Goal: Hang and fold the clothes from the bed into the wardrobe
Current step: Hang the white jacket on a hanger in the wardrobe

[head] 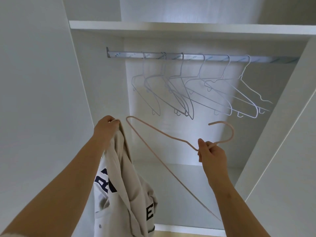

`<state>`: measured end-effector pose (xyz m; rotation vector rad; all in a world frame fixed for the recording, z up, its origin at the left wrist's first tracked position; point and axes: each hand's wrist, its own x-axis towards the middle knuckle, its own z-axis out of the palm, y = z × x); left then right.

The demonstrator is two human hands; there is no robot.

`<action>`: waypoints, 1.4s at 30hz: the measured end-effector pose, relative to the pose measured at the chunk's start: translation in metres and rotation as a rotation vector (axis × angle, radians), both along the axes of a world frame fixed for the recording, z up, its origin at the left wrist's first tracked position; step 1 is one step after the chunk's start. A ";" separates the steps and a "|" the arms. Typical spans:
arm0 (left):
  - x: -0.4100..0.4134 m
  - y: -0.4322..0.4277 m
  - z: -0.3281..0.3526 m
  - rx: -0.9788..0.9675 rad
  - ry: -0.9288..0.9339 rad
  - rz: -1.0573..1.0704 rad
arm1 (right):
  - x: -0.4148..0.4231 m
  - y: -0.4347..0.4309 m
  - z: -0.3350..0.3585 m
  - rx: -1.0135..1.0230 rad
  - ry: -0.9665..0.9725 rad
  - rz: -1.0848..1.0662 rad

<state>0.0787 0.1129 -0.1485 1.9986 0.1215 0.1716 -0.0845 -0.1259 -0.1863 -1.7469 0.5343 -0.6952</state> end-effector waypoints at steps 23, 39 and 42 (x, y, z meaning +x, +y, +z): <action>-0.095 -0.058 0.001 -0.224 -0.063 -0.690 | 0.019 0.054 -0.019 0.006 0.102 0.073; -0.088 -0.032 -0.008 0.659 -0.688 -0.662 | 0.012 0.058 0.018 0.064 -0.155 0.136; -0.089 -0.037 -0.007 0.647 -0.776 -0.558 | 0.012 0.057 0.025 0.046 -0.161 0.154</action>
